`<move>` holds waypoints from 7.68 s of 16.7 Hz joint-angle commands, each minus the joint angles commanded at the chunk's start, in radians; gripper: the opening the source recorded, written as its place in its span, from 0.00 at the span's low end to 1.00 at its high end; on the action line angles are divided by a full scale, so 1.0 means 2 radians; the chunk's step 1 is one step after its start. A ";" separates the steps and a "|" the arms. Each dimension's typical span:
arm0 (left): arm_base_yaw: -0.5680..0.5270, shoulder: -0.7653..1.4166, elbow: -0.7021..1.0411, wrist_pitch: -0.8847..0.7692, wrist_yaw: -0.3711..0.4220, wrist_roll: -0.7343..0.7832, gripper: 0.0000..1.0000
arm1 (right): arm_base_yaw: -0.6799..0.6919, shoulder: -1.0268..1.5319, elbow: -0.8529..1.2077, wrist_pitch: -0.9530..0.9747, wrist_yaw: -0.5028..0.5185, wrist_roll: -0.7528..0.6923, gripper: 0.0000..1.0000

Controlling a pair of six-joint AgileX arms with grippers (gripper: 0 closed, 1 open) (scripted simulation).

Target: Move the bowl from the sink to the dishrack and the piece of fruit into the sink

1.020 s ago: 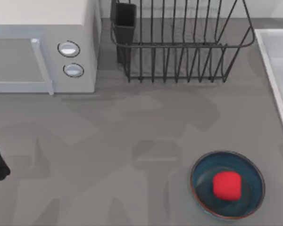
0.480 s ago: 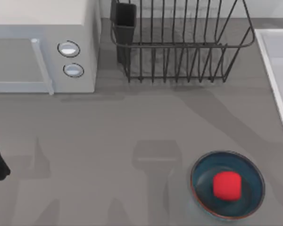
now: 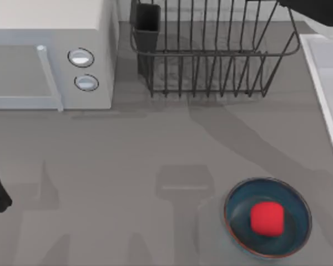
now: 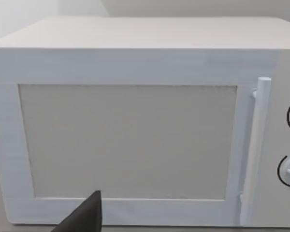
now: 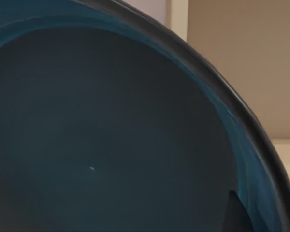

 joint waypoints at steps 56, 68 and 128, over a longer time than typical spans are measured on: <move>0.000 0.000 0.000 0.000 0.000 0.000 1.00 | -0.215 -0.217 -0.485 0.243 -0.281 0.003 1.00; 0.000 0.000 0.000 0.000 0.000 0.000 1.00 | -0.383 -0.793 -0.809 0.027 -0.410 -0.009 1.00; 0.000 0.000 0.000 0.000 0.000 0.000 1.00 | -0.090 -0.002 -0.244 -0.534 -0.411 0.303 1.00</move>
